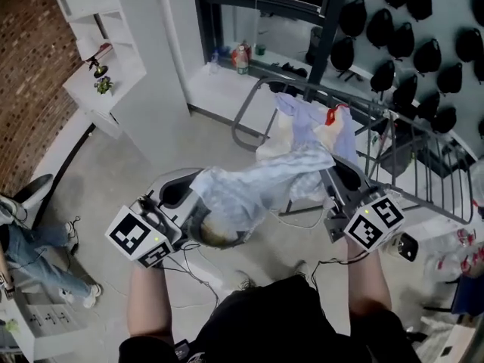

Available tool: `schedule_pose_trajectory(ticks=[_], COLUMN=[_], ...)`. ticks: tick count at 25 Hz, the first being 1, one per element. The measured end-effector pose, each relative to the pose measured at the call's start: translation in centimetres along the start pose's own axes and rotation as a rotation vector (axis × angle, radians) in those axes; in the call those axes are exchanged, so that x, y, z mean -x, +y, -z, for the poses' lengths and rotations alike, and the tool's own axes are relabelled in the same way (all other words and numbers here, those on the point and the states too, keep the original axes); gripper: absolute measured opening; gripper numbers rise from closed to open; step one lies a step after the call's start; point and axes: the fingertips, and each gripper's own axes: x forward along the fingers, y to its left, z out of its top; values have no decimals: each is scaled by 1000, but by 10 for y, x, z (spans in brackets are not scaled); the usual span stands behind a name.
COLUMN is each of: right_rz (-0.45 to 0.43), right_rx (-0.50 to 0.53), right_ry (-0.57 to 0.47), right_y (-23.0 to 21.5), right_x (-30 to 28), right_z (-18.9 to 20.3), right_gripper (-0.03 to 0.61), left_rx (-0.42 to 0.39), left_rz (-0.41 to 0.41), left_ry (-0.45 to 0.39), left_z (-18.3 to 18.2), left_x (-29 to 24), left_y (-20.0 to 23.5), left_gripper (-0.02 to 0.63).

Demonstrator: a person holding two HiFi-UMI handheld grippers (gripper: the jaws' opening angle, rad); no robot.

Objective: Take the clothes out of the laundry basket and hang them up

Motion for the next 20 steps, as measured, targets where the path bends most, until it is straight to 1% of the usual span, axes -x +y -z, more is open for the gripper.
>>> schedule_pose_trajectory(ticks=[4, 9, 15, 18, 20], right_rz=[66, 142, 239, 289, 317], right_rx=[17, 8, -30, -44, -47], right_ry=[-43, -70, -113, -140, -154], right_y=[-26, -65, -128, -161, -181], right_x=[38, 95, 194, 242, 272], right_z=[-24, -35, -48, -58, -64], right_gripper=[24, 24, 23, 23, 23], left_rx=[-3, -1, -15, -14, -10], left_rz=[69, 172, 325, 378, 397], left_ry=[2, 13, 14, 14, 16], left_z=[1, 4, 4, 4, 6], left_x=[-36, -87, -158, -198, -221], left_y=[-26, -72, -161, -205, -232], left_gripper=[17, 17, 17, 17, 17])
